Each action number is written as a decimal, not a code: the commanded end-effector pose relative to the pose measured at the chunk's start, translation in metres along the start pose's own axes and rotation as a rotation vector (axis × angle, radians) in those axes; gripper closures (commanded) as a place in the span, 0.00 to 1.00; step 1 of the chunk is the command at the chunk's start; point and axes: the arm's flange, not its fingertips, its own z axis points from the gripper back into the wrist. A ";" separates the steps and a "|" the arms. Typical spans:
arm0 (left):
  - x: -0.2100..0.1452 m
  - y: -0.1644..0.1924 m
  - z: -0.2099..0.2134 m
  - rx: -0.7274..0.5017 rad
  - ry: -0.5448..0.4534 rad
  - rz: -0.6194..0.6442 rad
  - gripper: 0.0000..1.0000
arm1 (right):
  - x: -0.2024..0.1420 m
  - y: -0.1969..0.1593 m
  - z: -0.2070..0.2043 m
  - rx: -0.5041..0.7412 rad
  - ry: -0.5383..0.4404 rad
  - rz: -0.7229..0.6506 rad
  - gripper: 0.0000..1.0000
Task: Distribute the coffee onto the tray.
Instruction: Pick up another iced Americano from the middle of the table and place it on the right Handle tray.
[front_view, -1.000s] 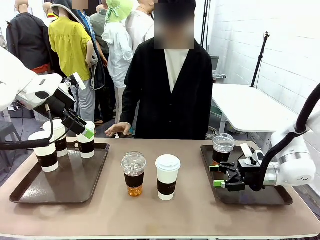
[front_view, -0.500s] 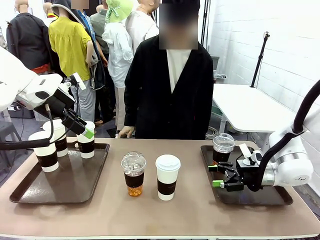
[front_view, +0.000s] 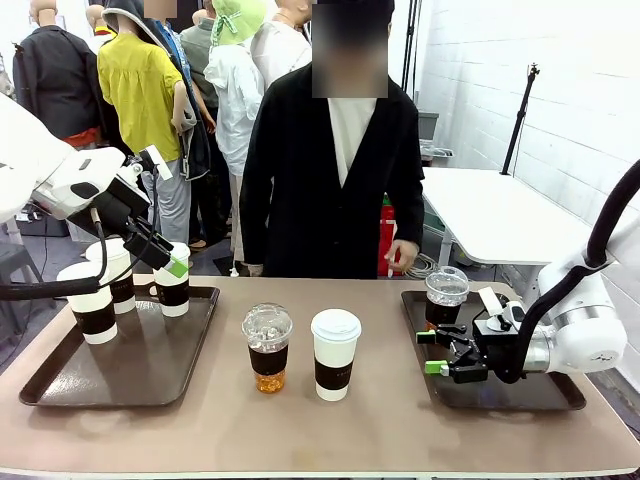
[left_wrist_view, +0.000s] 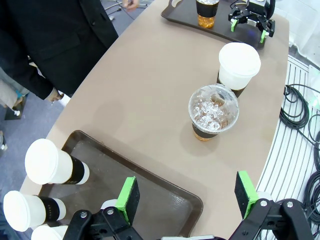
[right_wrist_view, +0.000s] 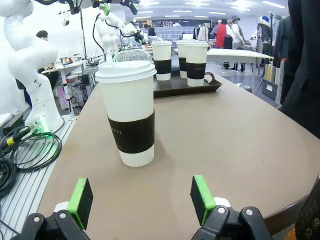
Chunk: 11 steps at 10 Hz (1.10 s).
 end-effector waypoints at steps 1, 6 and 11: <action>-0.001 0.002 0.001 -0.010 -0.004 -0.006 0.00 | 0.001 0.000 -0.001 0.001 0.000 0.002 0.00; -0.001 0.002 0.001 -0.010 -0.004 -0.006 0.00 | 0.001 0.000 -0.001 0.001 0.000 0.002 0.00; -0.001 0.002 0.001 -0.010 -0.004 -0.006 0.00 | 0.001 0.000 -0.001 0.001 0.000 0.002 0.00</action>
